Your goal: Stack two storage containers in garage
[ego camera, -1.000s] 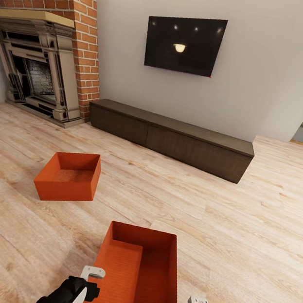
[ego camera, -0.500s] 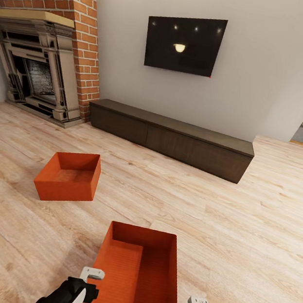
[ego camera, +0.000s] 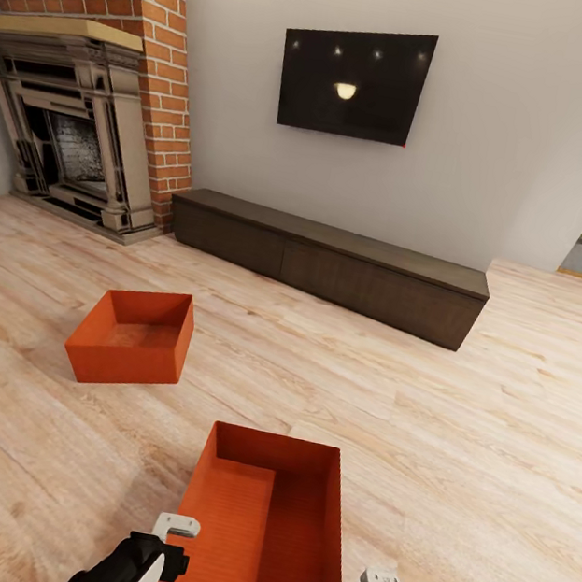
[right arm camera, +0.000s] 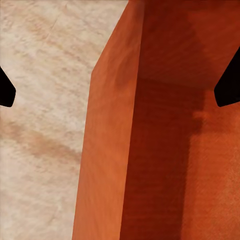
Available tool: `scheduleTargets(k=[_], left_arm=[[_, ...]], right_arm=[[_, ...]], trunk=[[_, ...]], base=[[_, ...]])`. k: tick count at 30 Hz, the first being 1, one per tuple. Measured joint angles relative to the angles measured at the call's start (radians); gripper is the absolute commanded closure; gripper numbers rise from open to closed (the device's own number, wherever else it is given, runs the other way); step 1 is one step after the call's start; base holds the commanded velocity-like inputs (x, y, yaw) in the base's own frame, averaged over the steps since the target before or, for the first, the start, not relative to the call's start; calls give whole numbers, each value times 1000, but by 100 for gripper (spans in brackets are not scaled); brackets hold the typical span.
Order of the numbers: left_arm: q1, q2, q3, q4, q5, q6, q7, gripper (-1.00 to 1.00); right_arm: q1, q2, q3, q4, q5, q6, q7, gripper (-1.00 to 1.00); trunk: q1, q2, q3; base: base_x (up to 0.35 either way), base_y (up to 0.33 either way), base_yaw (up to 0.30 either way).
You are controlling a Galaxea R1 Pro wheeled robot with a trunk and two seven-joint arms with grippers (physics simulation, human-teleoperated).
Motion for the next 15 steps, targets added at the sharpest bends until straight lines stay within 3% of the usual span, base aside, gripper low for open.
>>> scheduleTargets(k=[15], left_arm=[[0,1,0,5,0,4,-1,-100]], right_arm=[[0,0,1,0,0,-1,0,-100]], trunk=[[0,0,0]], base=[[0,0,0]])
